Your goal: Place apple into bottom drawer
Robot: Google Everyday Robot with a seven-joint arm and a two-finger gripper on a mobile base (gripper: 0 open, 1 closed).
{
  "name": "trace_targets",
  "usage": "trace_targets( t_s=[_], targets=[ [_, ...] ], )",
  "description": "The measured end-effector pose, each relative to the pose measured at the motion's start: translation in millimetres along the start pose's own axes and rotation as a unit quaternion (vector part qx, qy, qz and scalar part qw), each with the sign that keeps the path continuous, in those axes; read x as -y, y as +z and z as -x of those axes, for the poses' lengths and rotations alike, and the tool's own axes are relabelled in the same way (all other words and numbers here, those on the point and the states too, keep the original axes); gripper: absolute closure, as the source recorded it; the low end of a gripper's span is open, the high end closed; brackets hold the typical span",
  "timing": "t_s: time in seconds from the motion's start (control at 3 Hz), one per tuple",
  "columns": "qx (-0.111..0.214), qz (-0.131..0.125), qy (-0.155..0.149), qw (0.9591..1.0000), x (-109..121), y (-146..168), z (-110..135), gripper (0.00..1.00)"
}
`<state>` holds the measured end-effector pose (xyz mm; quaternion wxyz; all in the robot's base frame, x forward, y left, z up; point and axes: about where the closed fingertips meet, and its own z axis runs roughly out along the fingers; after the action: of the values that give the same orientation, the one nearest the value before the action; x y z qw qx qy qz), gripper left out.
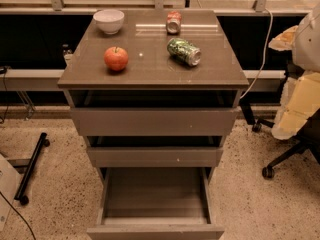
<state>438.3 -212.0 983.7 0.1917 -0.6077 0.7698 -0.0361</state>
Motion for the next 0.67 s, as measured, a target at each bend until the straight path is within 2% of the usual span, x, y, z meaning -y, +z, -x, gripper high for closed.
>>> trace_targets(
  t_s=[0.33, 0.67],
  targets=[
    [0.002, -0.002, 0.001, 1.0, 1.1, 0.6, 2.1, 0.0],
    [0.026, -0.02, 0.007, 0.9994, 11.9, 6.4, 22.9, 0.0]
  ],
)
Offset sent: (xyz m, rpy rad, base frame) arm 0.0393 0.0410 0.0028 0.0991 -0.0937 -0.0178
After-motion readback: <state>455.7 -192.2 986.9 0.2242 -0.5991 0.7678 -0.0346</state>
